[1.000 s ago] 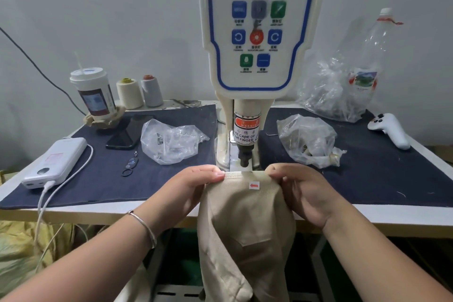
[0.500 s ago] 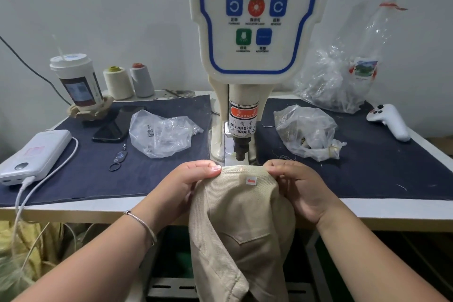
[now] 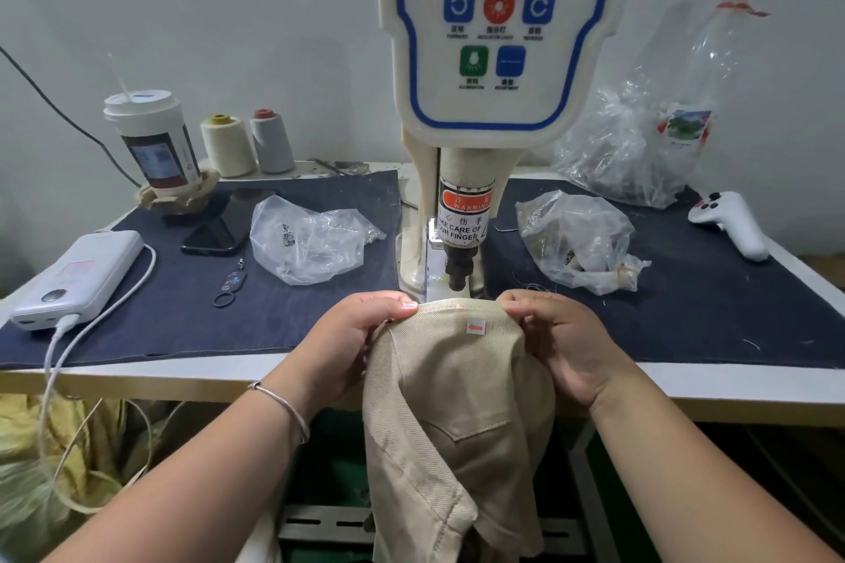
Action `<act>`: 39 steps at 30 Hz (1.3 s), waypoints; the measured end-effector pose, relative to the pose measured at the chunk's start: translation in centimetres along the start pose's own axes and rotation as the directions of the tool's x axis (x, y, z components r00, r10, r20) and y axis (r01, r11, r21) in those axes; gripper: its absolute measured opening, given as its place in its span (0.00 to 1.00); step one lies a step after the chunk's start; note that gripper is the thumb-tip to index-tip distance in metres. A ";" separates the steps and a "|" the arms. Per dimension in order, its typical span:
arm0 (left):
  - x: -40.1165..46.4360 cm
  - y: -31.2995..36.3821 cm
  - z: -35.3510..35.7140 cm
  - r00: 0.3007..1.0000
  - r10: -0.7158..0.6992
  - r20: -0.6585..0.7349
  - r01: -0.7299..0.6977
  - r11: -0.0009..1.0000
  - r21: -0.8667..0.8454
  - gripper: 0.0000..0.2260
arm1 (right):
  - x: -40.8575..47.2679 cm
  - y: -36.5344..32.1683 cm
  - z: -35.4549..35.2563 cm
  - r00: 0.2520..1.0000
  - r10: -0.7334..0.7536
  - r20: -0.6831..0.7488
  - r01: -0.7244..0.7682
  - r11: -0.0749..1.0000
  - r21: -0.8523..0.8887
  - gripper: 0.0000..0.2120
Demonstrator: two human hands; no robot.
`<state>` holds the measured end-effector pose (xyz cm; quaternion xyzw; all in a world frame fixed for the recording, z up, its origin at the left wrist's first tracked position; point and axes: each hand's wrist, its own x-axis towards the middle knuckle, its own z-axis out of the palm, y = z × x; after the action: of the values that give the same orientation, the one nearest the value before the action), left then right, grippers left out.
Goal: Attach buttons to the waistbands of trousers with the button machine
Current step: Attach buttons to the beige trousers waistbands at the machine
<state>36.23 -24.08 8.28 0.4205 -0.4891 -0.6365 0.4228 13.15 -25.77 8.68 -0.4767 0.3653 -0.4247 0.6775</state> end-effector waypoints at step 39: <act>0.1 -0.4 0.4 0.997 0.070 0.009 -0.070 0.997 -0.012 0.10 | -0.5 0.2 0.7 1.000 -0.010 -0.009 0.011 0.997 0.076 0.07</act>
<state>35.81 -24.00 7.89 0.3976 -0.5017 -0.6261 0.4451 13.58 -25.01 8.76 -0.4506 0.3494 -0.4441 0.6912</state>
